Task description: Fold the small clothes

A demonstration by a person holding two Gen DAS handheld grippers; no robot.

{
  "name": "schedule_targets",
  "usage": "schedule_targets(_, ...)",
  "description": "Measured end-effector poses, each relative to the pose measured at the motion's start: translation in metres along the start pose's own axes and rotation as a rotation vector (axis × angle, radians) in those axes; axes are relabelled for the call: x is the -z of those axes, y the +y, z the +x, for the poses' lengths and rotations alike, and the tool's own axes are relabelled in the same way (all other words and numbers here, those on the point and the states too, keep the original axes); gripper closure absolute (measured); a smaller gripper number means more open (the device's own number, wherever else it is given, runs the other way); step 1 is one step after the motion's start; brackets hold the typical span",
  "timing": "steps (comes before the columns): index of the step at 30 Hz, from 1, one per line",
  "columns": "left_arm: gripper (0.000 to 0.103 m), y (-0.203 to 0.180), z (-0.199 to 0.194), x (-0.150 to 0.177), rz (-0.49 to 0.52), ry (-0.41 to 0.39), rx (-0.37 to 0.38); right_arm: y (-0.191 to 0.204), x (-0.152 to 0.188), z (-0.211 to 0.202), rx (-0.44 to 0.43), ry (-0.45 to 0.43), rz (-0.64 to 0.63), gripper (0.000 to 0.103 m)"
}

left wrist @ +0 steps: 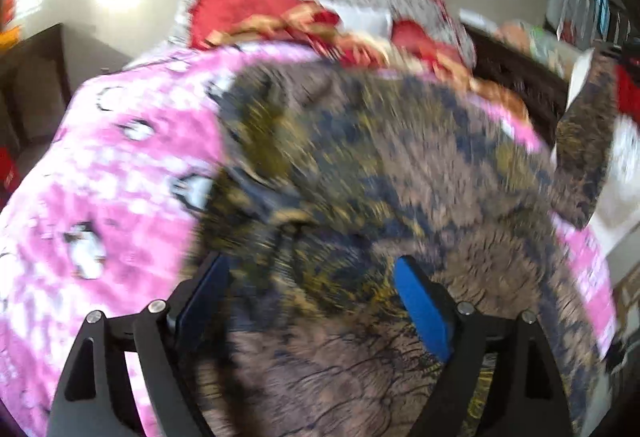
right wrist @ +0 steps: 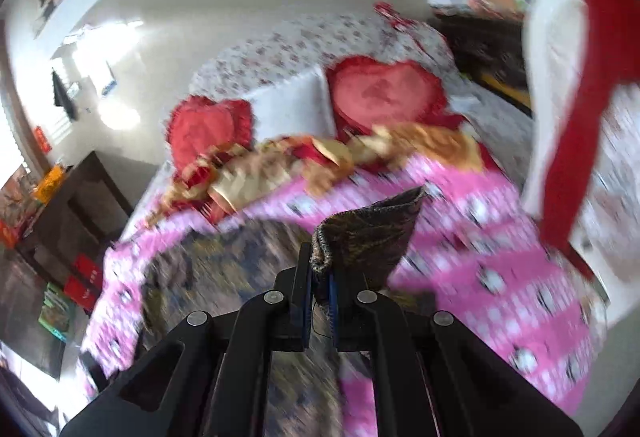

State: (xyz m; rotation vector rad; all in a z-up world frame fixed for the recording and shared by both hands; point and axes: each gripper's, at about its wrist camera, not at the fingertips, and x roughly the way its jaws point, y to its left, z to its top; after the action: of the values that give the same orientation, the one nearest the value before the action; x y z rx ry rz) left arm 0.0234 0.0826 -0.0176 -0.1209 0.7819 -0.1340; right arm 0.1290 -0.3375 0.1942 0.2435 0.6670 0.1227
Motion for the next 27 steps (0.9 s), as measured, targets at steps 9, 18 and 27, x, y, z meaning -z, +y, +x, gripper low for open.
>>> schedule_targets(9, 0.017, 0.084, -0.011, -0.051, -0.293, 0.014, 0.177, 0.194, 0.02, 0.117, -0.362, 0.073, -0.224, 0.096)
schedule_targets(18, 0.019, 0.09, 0.019, -0.085, -0.332, 0.065, 0.191, 0.24, 0.185, 0.228, -0.4, 0.367, -0.263, 0.096)
schedule_targets(27, 0.021, 0.033, 0.093, -0.103, -0.239, 0.281, 0.354, 0.228, 0.222, 0.189, -0.43, 0.255, -0.274, 0.096)
